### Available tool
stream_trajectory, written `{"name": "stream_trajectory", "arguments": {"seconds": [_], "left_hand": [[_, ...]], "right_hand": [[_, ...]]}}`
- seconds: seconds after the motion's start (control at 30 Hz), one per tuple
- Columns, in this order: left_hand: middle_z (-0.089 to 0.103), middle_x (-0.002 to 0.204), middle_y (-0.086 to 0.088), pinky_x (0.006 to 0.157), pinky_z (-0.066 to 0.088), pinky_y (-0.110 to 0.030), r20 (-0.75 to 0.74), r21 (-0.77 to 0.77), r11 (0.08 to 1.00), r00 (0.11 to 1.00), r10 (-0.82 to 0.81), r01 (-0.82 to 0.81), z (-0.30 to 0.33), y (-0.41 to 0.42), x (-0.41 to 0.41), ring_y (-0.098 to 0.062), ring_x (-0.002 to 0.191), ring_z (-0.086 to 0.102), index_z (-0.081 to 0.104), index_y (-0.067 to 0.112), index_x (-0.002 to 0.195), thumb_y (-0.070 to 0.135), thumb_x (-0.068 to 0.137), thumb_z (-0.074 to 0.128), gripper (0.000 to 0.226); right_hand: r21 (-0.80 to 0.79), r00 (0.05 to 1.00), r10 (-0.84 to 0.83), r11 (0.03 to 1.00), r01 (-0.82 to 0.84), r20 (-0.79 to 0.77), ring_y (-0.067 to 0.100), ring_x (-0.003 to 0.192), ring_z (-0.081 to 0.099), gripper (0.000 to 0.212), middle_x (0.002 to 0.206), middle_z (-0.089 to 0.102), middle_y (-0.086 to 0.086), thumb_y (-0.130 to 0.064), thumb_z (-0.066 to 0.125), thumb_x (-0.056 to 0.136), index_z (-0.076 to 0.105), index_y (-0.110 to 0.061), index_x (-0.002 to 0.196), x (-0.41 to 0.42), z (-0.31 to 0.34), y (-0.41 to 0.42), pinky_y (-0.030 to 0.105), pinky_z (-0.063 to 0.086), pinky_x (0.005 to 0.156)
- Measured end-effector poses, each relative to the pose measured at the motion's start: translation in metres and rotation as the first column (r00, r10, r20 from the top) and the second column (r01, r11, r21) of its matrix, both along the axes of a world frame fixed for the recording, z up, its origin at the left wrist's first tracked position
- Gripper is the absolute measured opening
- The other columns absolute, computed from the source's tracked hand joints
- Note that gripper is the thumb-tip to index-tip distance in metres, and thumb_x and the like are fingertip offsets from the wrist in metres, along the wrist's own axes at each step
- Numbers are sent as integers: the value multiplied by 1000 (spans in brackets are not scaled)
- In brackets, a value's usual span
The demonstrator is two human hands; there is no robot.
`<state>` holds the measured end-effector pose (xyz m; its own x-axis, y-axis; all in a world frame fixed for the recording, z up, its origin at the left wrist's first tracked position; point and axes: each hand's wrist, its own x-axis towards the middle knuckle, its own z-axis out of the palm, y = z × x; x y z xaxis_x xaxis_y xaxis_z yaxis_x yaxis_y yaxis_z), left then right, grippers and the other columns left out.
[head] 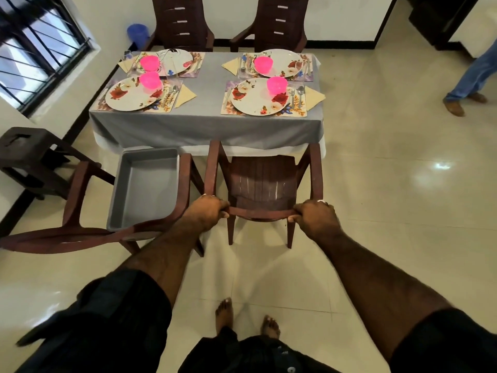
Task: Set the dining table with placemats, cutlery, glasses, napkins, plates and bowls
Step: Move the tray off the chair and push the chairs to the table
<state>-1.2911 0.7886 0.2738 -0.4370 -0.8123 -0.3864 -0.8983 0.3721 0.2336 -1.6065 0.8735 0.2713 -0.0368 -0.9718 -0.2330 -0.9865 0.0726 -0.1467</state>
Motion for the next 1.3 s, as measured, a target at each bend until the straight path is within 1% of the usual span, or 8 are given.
{"name": "stream_trajectory", "arguments": {"seconds": [0.23, 0.37, 0.47, 0.6, 0.87, 1.0, 1.13, 1.3], "left_hand": [[68, 119, 3, 105, 48, -41, -1, 22, 1000, 1000, 11, -11, -10, 1, 8, -19, 114, 62, 66, 29, 133, 39, 106, 55, 31], [67, 119, 1, 109, 49, -46, -7, 76, 995, 997, 71, -71, 2, 1, 4, -21, 117, 62, 67, 28, 129, 41, 103, 61, 30], [63, 131, 2, 108, 49, -47, -47, 52, 993, 993, 108, -105, 11, 10, 12, -23, 126, 58, 63, 32, 132, 52, 95, 67, 41], [45, 161, -1, 122, 36, -49, -16, -83, 994, 997, 73, -74, 24, 25, 66, -27, 149, 40, 47, 30, 153, 65, 92, 65, 72], [46, 161, -5, 118, 39, -45, 48, -157, 937, 945, 323, -313, 25, 41, 268, -29, 146, 43, 45, 27, 157, 71, 94, 58, 78], [53, 154, -1, 111, 48, -47, 9, -96, 918, 922, 387, -384, 9, 36, 376, -24, 136, 53, 48, 31, 153, 89, 84, 50, 90], [63, 141, 7, 104, 53, -39, -49, 29, 955, 954, 295, -294, -7, 22, 465, -16, 126, 59, 57, 35, 145, 88, 84, 52, 81], [70, 118, 20, 92, 56, -33, 5, -50, 998, 999, 47, -46, -21, 12, 554, -6, 107, 67, 62, 49, 130, 83, 89, 45, 56]], "right_hand": [[-13, 1000, -8, 1000, 8, -19, 28, 103, 65, 50, 108, 72, -5, -72, 42, 97, 70, -32, 112, 6, -14, 7, 45, 49, 94], [86, 998, -57, 995, 54, 34, 31, 117, 61, 43, 120, 69, -3, -67, 56, 94, 67, -32, 117, 10, -6, -2, 50, 45, 103], [138, 995, -92, 987, 87, 29, 35, 129, 54, 64, 134, 61, 1, -79, 55, 86, 55, -35, 133, 14, -4, -5, 57, 37, 108], [14, 1000, -16, 1000, 15, 21, 35, 143, 43, 86, 151, 49, 8, -88, 43, 83, 41, -32, 149, 55, -4, -13, 68, 26, 116], [-80, 938, 312, 950, -303, 152, 30, 160, 11, 86, 169, 24, 7, -80, 38, 89, 32, -30, 159, 231, 3, -32, 61, 1, 127], [-120, 870, 469, 882, -455, 151, 28, 160, 13, 100, 169, 26, 7, -89, 19, 83, 33, -26, 159, 337, -7, -47, 54, 8, 129], [-39, 849, 493, 868, -495, 192, 29, 157, 21, 113, 167, 31, 7, -97, 10, 75, 37, -25, 158, 433, -18, -67, 47, 23, 126], [139, 902, 422, 892, -431, 89, 24, 116, 61, 71, 128, 65, -2, -87, 35, 88, 58, -34, 130, 523, -21, -68, 42, 54, 94]]}}
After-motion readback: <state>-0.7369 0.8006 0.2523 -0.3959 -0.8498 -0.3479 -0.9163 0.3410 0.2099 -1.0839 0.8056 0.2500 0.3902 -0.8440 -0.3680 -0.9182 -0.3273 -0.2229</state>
